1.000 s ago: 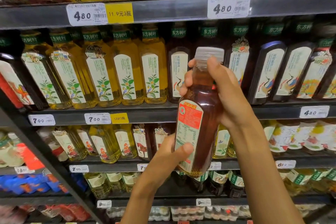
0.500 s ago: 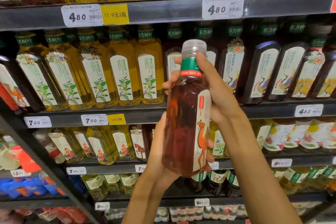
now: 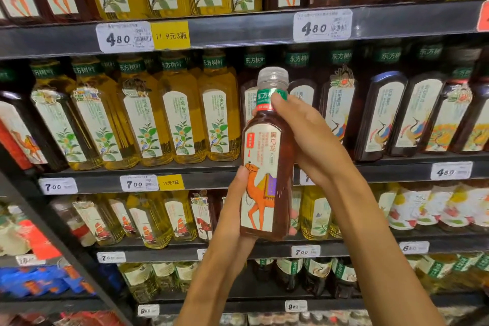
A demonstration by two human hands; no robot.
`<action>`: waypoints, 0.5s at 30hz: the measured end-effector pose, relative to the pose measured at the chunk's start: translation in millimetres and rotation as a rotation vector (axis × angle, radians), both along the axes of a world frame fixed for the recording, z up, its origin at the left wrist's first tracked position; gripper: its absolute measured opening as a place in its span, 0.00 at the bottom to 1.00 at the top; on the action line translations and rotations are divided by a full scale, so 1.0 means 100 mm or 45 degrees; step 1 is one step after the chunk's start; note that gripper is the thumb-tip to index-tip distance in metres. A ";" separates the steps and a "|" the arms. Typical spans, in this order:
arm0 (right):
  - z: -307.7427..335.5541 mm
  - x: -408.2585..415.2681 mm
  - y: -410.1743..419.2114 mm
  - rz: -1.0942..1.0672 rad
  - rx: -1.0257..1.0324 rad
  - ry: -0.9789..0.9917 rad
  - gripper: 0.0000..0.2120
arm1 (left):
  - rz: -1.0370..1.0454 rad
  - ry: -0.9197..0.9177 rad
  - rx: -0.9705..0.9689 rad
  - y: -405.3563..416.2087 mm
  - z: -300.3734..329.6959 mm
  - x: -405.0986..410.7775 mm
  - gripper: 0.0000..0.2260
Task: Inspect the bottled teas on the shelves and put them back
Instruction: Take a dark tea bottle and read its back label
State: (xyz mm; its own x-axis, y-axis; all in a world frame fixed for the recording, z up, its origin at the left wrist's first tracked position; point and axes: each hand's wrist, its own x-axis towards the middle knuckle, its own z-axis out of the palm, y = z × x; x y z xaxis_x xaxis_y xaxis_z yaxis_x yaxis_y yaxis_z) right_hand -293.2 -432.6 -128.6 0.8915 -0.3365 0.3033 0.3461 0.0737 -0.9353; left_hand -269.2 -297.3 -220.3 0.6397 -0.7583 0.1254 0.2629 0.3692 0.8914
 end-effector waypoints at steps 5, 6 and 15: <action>0.07 0.07 -0.03 -0.021 0.066 -0.053 0.11 | 0.148 -0.137 0.159 -0.08 0.14 0.06 0.26; 0.11 0.08 -0.03 -0.002 0.081 -0.088 0.12 | 0.167 -0.203 0.173 -0.08 0.20 0.08 0.24; 0.88 0.12 -0.05 -0.058 -0.079 -0.403 0.15 | 0.342 -0.657 0.065 -0.24 0.93 0.34 0.26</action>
